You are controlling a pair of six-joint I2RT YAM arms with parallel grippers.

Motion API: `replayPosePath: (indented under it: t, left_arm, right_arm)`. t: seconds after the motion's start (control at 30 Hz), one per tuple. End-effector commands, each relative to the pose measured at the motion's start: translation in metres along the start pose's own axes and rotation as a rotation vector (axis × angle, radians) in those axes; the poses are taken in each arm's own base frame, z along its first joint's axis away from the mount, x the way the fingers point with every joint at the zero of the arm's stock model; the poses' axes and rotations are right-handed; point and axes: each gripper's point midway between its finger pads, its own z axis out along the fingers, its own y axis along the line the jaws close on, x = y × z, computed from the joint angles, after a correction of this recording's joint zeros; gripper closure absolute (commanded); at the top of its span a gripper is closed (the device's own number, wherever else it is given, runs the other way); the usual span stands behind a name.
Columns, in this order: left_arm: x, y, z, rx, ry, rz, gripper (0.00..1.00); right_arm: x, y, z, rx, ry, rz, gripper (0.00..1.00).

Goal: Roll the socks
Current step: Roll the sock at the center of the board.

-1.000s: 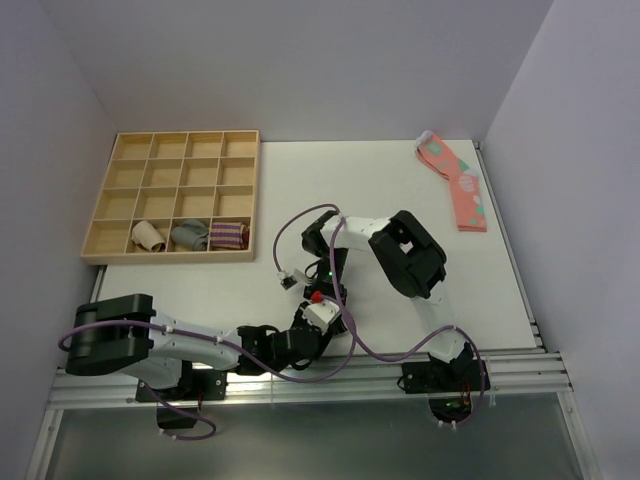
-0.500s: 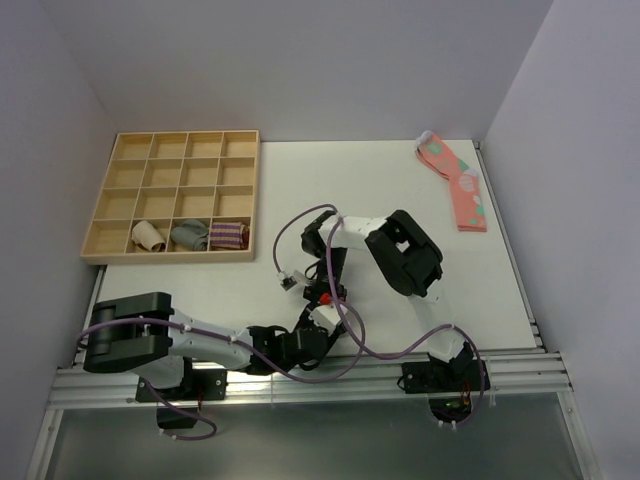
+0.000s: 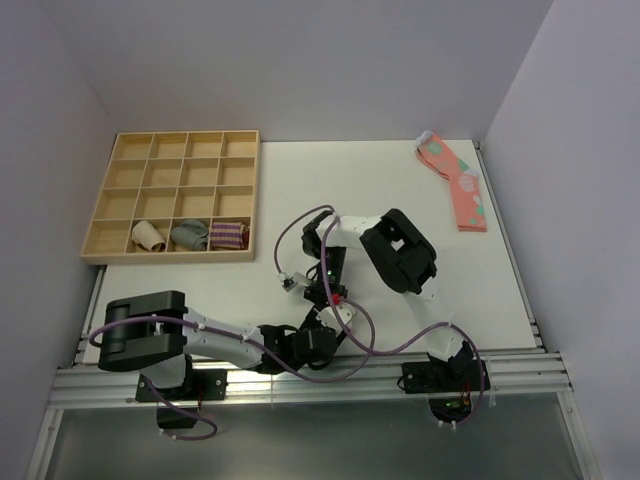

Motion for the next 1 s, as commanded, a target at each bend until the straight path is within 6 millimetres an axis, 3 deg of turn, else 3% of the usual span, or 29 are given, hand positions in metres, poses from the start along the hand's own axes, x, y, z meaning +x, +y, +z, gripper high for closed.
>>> replayPosePath:
  t: [0.0, 0.6, 0.97]
  left_arm:
    - [0.013, -0.009, 0.004, 0.026, 0.060, 0.031, 0.46]
    - [0.048, -0.023, 0.015, 0.094, 0.208, 0.057, 0.47]
    - [0.067, -0.029, 0.016, 0.137, 0.297, 0.044, 0.67]
  right_arm:
    - [0.001, -0.040, 0.008, 0.092, 0.047, -0.062, 0.76]
    - [0.005, -0.040, 0.004, 0.030, 0.052, -0.021, 0.75]
    - [0.003, -0.037, 0.001, 0.013, 0.042, -0.025, 0.73]
